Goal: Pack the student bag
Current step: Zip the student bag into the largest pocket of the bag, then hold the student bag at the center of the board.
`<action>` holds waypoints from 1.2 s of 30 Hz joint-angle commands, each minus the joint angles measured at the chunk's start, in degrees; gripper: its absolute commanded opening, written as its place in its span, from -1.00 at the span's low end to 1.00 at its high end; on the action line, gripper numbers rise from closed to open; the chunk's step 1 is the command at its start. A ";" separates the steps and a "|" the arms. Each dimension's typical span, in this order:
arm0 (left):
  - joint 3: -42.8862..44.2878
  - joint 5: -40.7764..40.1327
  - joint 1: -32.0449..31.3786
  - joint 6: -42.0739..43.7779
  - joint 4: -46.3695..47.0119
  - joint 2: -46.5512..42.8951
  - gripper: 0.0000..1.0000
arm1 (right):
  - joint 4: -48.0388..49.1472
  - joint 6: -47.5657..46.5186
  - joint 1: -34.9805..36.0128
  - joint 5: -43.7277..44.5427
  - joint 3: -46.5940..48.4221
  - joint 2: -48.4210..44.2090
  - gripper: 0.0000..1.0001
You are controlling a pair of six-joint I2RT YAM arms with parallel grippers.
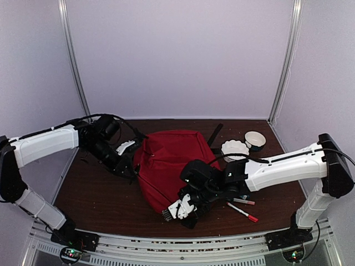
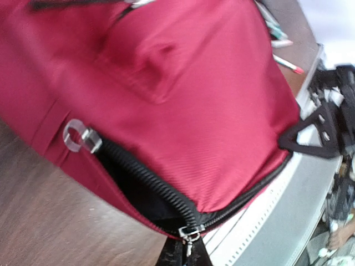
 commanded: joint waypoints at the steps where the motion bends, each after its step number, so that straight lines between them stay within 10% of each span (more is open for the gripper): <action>1: -2.29 1.23 -3.47 0.62 3.16 -3.17 -1.00 | -19.23 0.96 -2.02 -5.91 -2.31 -1.08 -1.00; 19: -2.77 -20.74 4.31 -6.83 -1.38 7.50 -1.00 | -20.80 -11.76 -8.41 6.88 -15.43 -8.93 -1.00; 25: -0.46 -6.62 3.33 2.06 -1.28 7.61 -1.00 | -19.38 -10.80 -8.89 7.98 -16.11 -9.93 -1.00; 36: -3.06 2.10 -10.72 -8.05 5.58 0.82 -1.00 | -24.84 15.59 -9.06 -24.52 15.23 -1.63 -0.14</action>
